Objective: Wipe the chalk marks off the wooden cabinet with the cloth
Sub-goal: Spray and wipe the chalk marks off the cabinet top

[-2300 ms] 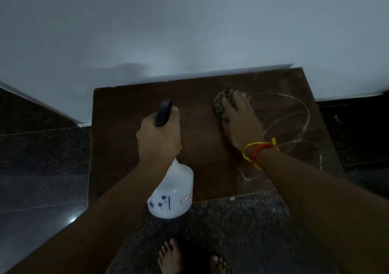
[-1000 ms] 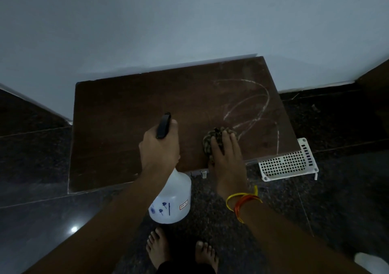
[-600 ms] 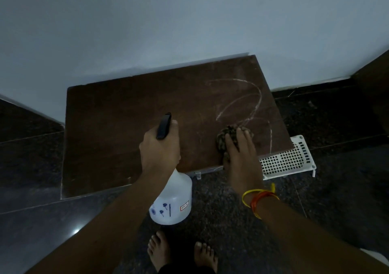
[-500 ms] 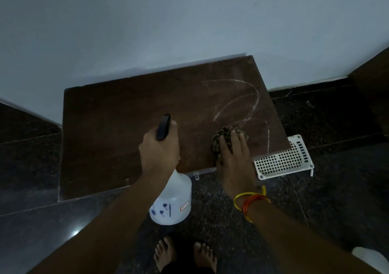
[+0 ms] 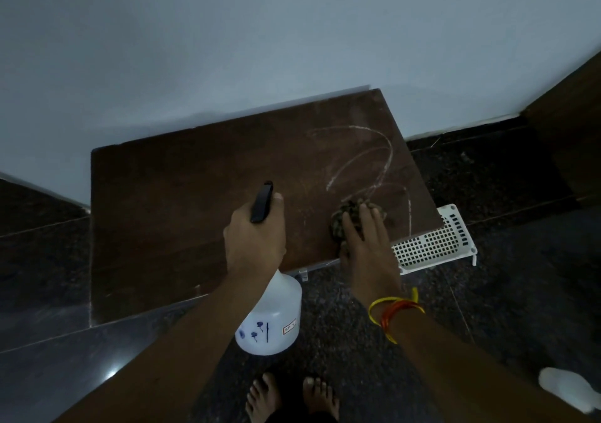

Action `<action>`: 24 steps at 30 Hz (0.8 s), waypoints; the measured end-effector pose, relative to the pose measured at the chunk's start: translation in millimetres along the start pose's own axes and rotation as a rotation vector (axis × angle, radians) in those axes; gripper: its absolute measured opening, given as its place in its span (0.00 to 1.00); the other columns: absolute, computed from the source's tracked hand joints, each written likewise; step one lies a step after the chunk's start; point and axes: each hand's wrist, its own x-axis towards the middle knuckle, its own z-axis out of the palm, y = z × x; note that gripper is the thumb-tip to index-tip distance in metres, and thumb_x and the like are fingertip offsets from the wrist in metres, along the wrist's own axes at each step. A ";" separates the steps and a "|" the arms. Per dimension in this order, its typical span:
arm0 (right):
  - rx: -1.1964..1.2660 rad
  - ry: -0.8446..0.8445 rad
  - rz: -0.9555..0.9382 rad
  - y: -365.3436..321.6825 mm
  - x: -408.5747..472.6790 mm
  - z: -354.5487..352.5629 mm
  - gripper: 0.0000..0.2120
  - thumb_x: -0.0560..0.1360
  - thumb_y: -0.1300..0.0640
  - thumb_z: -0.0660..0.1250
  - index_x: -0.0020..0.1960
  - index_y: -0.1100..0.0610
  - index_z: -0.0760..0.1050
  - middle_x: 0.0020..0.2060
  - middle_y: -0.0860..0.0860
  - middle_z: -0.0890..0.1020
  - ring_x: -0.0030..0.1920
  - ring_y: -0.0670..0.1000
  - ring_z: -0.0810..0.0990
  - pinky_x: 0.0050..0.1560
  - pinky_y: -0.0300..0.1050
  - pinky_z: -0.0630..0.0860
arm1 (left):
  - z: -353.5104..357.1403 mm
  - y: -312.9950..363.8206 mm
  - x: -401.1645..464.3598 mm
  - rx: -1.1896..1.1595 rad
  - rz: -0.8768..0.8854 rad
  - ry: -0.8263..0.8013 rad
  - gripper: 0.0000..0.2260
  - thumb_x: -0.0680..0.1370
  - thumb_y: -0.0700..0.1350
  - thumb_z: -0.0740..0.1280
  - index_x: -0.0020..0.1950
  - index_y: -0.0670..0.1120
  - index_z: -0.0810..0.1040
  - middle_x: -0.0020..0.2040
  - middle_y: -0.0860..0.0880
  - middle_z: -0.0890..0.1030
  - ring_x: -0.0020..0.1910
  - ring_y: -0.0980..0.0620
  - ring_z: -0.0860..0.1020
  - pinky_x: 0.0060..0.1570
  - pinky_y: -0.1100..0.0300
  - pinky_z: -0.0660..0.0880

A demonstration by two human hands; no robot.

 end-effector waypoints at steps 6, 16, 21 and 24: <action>-0.001 0.000 -0.050 18.9 -3.0 -3.2 0.28 0.71 0.60 0.70 0.70 0.59 0.68 0.71 0.62 0.65 0.72 0.65 0.61 0.63 0.61 0.69 | 11.3 6.1 -3.1 0.020 0.049 -0.029 0.13 0.80 0.54 0.64 0.38 0.51 0.74 0.37 0.43 0.80 0.34 0.43 0.80 0.44 0.43 0.82; -0.021 0.022 0.091 66.7 1.9 -18.6 0.27 0.73 0.59 0.67 0.71 0.59 0.66 0.73 0.62 0.61 0.73 0.65 0.57 0.68 0.61 0.64 | 49.2 9.2 -1.8 0.050 0.008 0.002 0.13 0.80 0.55 0.63 0.39 0.50 0.76 0.35 0.45 0.80 0.30 0.48 0.79 0.38 0.50 0.81; -0.023 0.020 0.076 86.2 43.4 -26.9 0.27 0.73 0.58 0.67 0.71 0.59 0.67 0.73 0.62 0.62 0.73 0.65 0.57 0.69 0.61 0.63 | 68.7 18.4 -0.7 0.039 -0.011 0.010 0.13 0.80 0.56 0.63 0.39 0.52 0.75 0.35 0.46 0.80 0.28 0.48 0.78 0.34 0.56 0.79; -0.006 0.007 0.051 90.2 58.3 -26.5 0.27 0.73 0.58 0.67 0.71 0.58 0.66 0.73 0.61 0.61 0.74 0.64 0.56 0.69 0.61 0.65 | 76.2 23.6 0.6 0.014 -0.018 0.023 0.12 0.80 0.55 0.63 0.39 0.53 0.74 0.35 0.47 0.80 0.28 0.49 0.78 0.35 0.55 0.79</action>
